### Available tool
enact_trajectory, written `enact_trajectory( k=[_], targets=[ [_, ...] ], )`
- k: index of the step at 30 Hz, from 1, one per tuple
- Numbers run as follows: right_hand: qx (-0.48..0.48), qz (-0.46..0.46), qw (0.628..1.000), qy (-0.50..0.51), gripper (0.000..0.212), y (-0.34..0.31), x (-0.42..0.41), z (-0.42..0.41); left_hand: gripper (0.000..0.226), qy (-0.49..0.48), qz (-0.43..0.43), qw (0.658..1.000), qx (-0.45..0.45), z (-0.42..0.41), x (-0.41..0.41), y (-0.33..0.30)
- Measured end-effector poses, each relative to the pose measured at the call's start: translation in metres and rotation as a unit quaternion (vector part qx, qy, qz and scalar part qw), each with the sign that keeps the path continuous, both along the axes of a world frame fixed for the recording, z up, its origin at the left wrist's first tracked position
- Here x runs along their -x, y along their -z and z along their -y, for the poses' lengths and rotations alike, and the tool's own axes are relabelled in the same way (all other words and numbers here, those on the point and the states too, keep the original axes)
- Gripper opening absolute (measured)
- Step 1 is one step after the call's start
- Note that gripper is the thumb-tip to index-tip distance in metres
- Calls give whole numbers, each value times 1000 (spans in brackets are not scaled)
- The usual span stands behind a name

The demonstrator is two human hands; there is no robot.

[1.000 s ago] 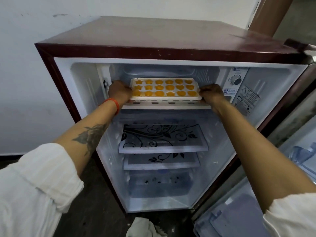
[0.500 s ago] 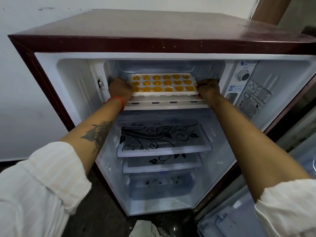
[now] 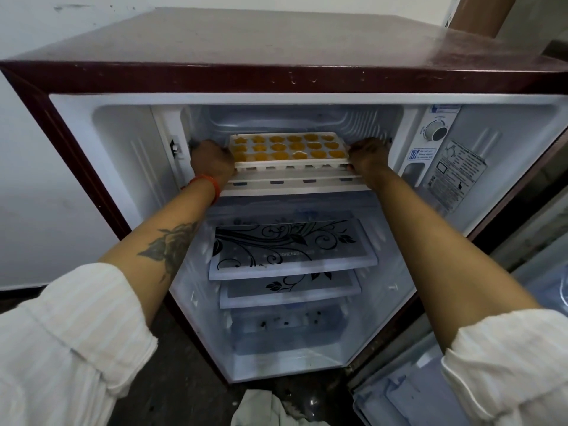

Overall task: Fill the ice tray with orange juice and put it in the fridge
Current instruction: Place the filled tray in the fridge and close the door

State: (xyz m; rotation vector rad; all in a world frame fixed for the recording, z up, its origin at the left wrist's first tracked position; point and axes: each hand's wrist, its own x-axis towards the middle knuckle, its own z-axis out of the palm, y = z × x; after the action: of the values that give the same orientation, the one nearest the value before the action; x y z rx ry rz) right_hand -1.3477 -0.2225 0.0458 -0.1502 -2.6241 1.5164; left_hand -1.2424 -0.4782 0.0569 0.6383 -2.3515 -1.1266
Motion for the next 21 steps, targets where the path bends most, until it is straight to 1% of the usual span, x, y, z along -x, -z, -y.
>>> enact_trajectory(
  k=[3, 4, 6, 8, 11, 14, 17, 21],
  targets=[
    [-18, -13, 1000, -2, 32, -1, -14, 2, 30, 0, 7, 1000, 10, -3, -7, 0],
    [-28, -14, 999, -6, 29, -5, -23, 4, 30, 1, 11, 1000, 21, -5, -11, -1],
    [-78, -32, 996, -16, 24, -9, -39, 4, 32, 10, 14, 999, 51, -9, -22, -2],
    [-121, -70, 990, -15, 29, -14, -60, 1, 36, 21, -1, 997, 69, -16, -35, -2],
    [-123, -117, 985, -32, 36, -10, -89, -8, 47, 34, -14, 997, 69, -31, -61, 1],
    [-131, -139, 980, -62, 41, -5, -134, -23, 48, 67, -8, 994, 81, -53, -95, 7],
    [-169, -170, 966, -101, 45, 1, -189, -42, 48, 87, 3, 991, 101, -82, -139, 13],
    [-200, -157, 958, -133, 50, 15, -271, -71, 46, 137, 29, 984, 107, -125, -214, 27]
  ],
)
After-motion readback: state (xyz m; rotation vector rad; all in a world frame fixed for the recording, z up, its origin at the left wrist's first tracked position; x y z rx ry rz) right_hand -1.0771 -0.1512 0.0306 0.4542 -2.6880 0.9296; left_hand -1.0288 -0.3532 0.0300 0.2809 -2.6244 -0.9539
